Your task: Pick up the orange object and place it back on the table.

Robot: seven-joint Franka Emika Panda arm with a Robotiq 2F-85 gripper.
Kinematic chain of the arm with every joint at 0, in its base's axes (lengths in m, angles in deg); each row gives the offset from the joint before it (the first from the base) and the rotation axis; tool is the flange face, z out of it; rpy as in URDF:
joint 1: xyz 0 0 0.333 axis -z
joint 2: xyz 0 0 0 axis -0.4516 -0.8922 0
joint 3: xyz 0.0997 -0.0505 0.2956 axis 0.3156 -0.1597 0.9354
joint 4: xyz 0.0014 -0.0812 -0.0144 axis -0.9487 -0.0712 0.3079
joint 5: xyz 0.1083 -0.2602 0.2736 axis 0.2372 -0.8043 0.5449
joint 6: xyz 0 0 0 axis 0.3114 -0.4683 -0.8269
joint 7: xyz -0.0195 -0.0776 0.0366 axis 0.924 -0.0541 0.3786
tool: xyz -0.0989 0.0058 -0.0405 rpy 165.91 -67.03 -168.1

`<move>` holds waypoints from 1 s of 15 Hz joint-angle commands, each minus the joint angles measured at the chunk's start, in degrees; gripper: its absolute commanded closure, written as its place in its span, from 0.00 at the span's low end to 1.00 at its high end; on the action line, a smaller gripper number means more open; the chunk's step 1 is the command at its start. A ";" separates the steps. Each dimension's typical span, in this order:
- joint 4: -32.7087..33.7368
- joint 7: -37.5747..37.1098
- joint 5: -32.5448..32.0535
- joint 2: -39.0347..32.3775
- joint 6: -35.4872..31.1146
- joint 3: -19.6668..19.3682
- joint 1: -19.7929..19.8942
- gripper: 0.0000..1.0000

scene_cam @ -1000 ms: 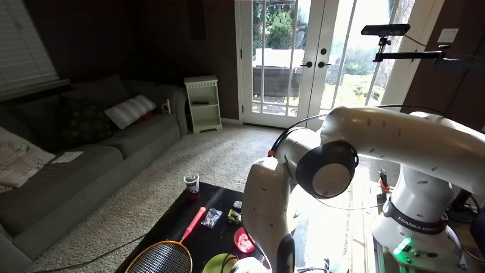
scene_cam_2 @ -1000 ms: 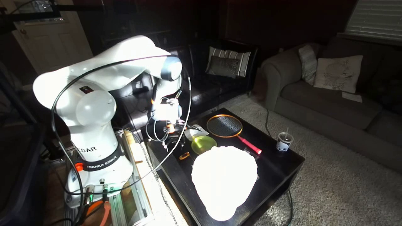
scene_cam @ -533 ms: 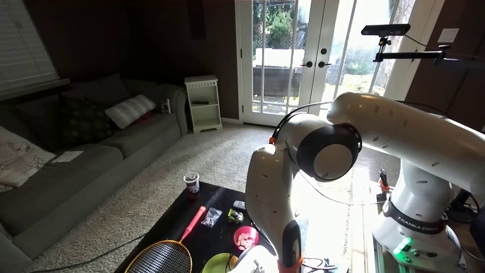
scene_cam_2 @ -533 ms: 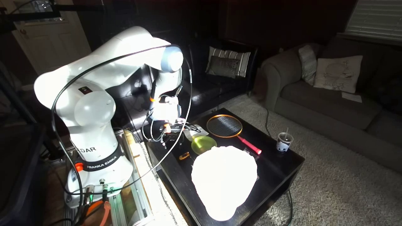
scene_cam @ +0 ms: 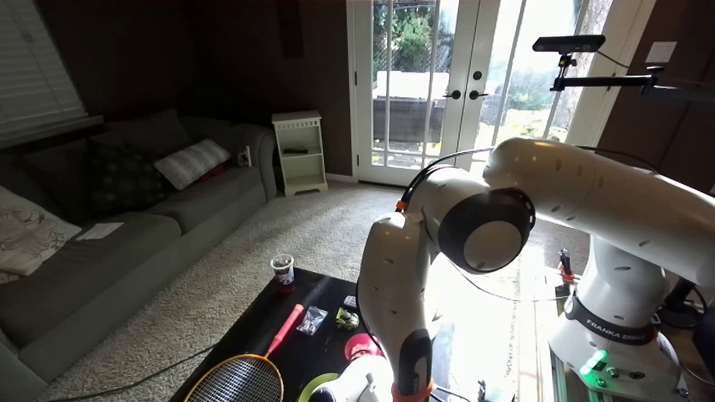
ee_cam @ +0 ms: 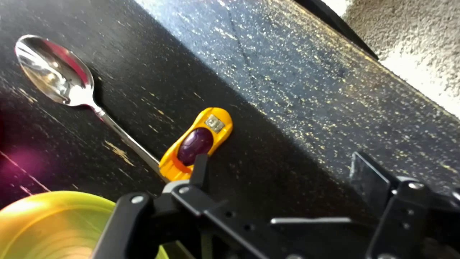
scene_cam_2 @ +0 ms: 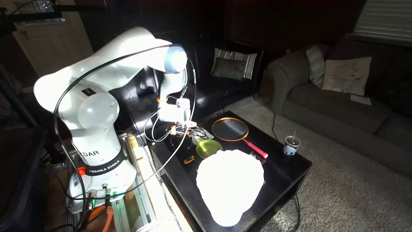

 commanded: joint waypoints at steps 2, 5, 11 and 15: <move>-1.92 -6.97 7.79 1.15 -4.00 -3.99 -1.98 0.00; -4.54 -11.01 10.41 1.57 -12.51 -7.34 -3.17 0.00; -9.70 -11.70 17.27 2.78 -23.24 -11.52 -5.89 0.00; -13.52 -10.89 21.78 5.59 -24.28 -12.06 -6.63 0.00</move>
